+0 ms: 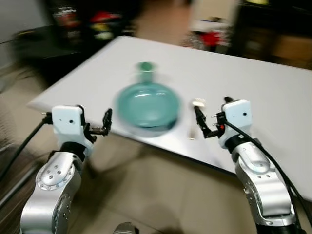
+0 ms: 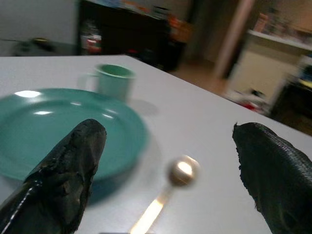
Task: Setting the table
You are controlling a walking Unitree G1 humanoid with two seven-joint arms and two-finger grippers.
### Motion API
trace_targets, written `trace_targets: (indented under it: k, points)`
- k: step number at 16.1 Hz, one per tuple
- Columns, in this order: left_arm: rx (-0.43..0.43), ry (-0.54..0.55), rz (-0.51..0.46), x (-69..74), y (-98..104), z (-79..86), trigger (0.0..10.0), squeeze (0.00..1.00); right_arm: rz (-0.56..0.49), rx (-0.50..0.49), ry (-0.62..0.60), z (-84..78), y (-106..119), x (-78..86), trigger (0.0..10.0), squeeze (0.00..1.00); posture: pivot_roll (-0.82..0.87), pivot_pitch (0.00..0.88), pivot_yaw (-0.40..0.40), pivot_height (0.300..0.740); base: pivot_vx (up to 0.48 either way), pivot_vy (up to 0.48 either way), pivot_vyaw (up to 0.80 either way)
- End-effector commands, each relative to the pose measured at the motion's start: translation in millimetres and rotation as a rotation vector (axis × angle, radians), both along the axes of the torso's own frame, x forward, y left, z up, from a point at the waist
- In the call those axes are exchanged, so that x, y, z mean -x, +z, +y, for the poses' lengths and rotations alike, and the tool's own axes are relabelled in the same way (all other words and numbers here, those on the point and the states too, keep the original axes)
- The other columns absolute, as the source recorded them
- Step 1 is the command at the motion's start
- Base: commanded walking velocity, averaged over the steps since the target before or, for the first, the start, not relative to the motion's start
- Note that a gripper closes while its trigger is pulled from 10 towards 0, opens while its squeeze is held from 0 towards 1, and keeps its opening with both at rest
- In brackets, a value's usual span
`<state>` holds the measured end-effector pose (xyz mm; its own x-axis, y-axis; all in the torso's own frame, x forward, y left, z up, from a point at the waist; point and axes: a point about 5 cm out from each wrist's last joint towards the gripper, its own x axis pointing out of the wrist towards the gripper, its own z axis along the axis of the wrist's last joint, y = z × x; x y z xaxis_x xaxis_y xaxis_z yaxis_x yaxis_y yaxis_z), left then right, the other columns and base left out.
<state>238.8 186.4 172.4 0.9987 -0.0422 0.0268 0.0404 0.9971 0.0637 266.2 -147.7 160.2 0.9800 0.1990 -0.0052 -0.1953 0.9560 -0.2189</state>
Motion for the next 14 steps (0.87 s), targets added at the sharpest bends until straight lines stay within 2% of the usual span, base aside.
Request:
trace_targets:
  k: [1, 3, 6, 8, 9, 10, 11, 14]
  points:
    - [-0.023, 0.011, -0.031, -0.4, 2.7, 1.7, 10.0, 1.0, -0.009, 0.011, 0.001, 0.6, -0.4, 0.1, 10.0, 1.0, 0.07, 0.0, 0.02, 0.74, 0.0, 0.0, 0.8]
    - [-0.028, 0.051, -0.038, -1.7, 1.8, 3.5, 10.0, 1.0, -0.023, 0.015, -0.031, -0.3, -0.5, -2.6, 10.0, 1.0, 0.07, 0.0, 0.019, 0.74, 0.0, 0.0, 0.8]
    - [0.033, 0.005, -0.023, -1.7, -1.6, -1.6, 10.0, 1.0, -0.001, -0.044, -0.014, -0.2, -0.9, -3.0, 10.0, 1.0, 0.07, 0.0, 0.019, 0.74, 0.0, 0.0, 0.8]
    - [-0.005, -0.023, -0.038, -4.1, -0.7, -6.2, 10.0, 1.0, 0.035, -0.063, -0.037, -1.8, -6.4, -3.4, 10.0, 1.0, 0.07, 0.0, 0.014, 0.74, 0.0, 0.0, 0.8]
    - [0.018, -0.023, -0.042, -4.9, -0.6, -7.2, 10.0, 1.0, 0.051, -0.081, -0.032, 0.6, -9.0, -3.3, 10.0, 1.0, 0.07, 0.0, 0.014, 0.74, 0.0, 0.0, 0.8]
    - [-0.003, -0.012, -0.051, -5.9, -0.4, -6.8, 10.0, 1.0, 0.066, -0.087, -0.02, 3.6, -11.1, -2.9, 10.0, 1.0, 0.07, 0.0, 0.013, 0.74, 0.0, 0.0, 0.8]
    - [-0.072, 0.018, -0.05, -7.7, -1.7, -4.8, 10.0, 1.0, 0.079, -0.098, -0.016, 6.0, -12.6, -3.2, 10.0, 1.0, 0.07, 0.0, 0.013, 0.74, 0.0, 0.0, 0.8]
    - [-0.052, 0.002, -0.046, -9.6, -2.2, -4.4, 10.0, 1.0, 0.106, -0.124, -0.021, 7.8, -14.4, -3.8, 10.0, 1.0, 0.07, 0.0, 0.012, 0.74, 0.0, 0.0, 0.8]
